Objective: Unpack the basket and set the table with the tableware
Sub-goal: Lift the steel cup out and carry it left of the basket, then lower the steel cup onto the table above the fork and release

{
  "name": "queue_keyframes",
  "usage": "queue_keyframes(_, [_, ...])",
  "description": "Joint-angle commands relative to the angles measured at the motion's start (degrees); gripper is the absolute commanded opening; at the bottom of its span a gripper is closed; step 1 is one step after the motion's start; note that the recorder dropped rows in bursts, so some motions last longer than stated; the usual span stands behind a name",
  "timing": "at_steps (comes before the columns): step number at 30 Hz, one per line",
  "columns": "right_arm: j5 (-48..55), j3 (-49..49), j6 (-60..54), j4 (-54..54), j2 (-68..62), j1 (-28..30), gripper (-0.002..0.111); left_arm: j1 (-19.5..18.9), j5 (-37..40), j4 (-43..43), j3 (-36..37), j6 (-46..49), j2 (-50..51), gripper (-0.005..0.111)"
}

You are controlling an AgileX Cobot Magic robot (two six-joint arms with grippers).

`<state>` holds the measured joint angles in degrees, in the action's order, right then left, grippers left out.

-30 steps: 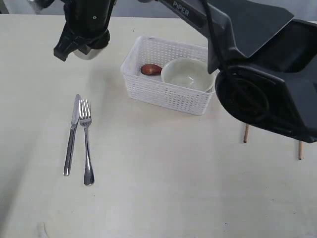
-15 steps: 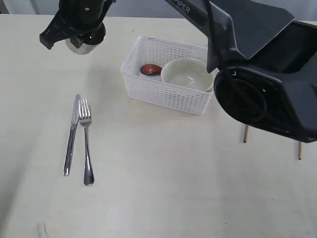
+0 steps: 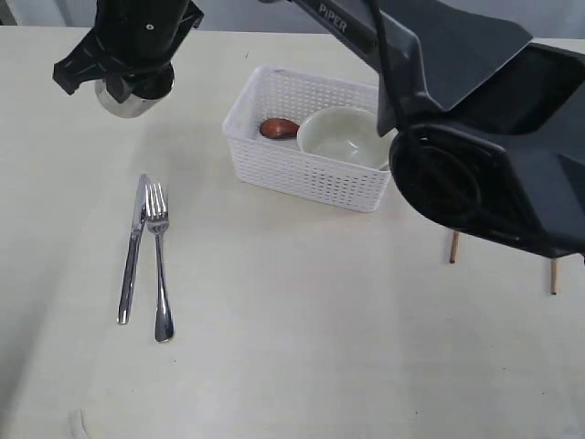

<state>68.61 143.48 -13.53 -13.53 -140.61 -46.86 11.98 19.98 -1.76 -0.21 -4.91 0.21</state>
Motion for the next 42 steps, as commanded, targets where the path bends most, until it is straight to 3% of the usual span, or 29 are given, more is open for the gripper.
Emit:
queue_keyframes(1, [-1.82,0.31,-2.68,0.77,-0.48,0.63,0.0,0.26,-0.12,0.05,0.21,0.17,-0.21,0.0])
queue_keyframes(9, [-4.7,0.31,-2.68,1.4,-3.05,0.51,0.0,0.26,-0.12,0.05,0.21,0.17,-0.21,0.0])
queue_keyframes(16, [1.36,0.31,-2.56,4.88,-4.11,0.51,0.0,0.26,-0.12,0.05,0.21,0.17,-0.21,0.0])
queue_keyframes(42, [1.36,-4.5,-2.19,4.6,-4.12,-0.01,0.0,0.26,-0.12,0.05,0.21,0.17,-0.21,0.0])
